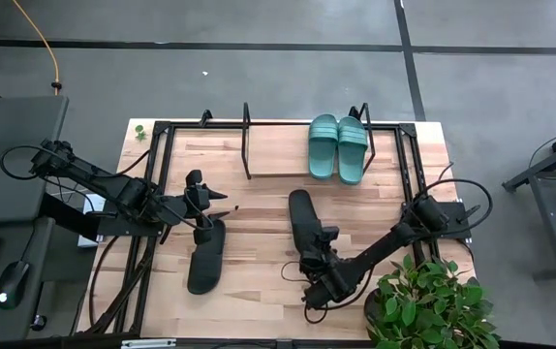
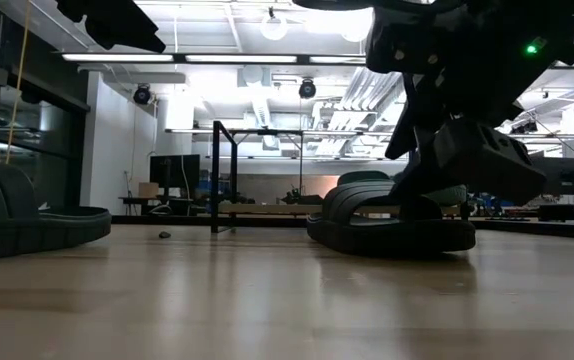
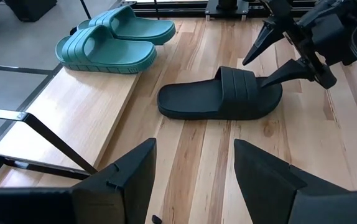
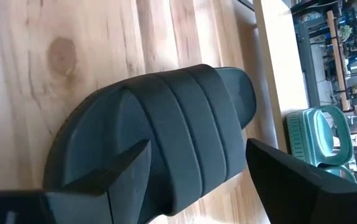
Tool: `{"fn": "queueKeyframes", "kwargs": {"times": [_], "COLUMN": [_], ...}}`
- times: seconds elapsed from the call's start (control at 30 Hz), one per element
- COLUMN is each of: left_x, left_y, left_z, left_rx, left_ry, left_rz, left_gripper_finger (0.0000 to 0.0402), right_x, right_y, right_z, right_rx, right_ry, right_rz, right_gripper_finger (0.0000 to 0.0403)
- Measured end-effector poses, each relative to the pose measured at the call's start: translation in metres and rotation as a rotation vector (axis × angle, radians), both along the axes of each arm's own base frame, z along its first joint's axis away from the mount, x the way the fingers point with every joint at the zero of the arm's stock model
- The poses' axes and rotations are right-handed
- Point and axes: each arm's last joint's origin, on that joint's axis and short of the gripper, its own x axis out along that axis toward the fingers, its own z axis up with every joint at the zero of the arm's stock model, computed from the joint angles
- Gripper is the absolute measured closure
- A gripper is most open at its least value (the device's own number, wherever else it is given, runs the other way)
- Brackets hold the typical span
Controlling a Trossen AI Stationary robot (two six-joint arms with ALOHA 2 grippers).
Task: Pick and place slides into the shelf
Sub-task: Put the right black slide on the shelf
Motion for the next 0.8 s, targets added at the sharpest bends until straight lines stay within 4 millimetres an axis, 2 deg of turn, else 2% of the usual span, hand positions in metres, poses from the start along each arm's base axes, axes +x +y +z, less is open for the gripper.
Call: {"fn": "queueKeyframes", "kwargs": {"times": [0.53, 0.8], "left_x": [0.0, 0.0], "left_y": [0.0, 0.0], "left_z": [0.0, 0.0], "left_rx": [0.0, 0.0], "left_ry": [0.0, 0.001], "left_rz": [0.0, 0.0], "left_gripper_finger": [0.0204, 0.0204], "right_x": [0.001, 0.005], "right_y": [-0.001, -0.004], "right_z": [-0.002, -0.031], "right_rx": [0.007, -0.076], "right_ry": [0.009, 0.081], "right_rz": [-0.004, 0.0], "right_gripper_finger": [0.0149, 0.0149]}}
